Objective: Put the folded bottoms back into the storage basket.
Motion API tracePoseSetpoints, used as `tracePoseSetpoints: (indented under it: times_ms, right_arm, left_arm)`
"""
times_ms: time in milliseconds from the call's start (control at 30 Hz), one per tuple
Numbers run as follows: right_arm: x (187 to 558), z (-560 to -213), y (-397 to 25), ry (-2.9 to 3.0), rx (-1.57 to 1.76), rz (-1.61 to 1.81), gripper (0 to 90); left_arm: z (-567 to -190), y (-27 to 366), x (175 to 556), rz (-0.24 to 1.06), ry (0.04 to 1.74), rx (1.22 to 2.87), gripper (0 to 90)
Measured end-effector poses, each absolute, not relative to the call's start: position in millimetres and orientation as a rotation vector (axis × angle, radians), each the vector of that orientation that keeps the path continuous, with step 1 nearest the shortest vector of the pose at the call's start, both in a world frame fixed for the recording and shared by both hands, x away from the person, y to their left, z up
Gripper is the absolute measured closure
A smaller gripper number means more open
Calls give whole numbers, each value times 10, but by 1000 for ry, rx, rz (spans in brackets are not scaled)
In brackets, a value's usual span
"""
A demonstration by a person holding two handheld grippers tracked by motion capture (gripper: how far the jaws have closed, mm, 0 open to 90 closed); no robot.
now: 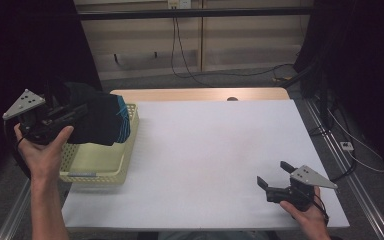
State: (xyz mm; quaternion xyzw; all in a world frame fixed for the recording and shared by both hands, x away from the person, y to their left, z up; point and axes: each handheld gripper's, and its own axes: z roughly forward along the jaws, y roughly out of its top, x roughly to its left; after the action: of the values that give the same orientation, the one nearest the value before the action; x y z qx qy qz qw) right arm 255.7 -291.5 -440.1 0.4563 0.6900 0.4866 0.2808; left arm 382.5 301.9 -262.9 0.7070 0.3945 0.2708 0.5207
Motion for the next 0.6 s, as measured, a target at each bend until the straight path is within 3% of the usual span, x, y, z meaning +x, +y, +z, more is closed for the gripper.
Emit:
tracePoseSetpoints:
  times_ms: [600]
  right_arm:
    - [2563,-4406,-2903,1856,1223,1303,34]
  left_arm:
    - [-2883,3213,4003,599,1058,1733,745]
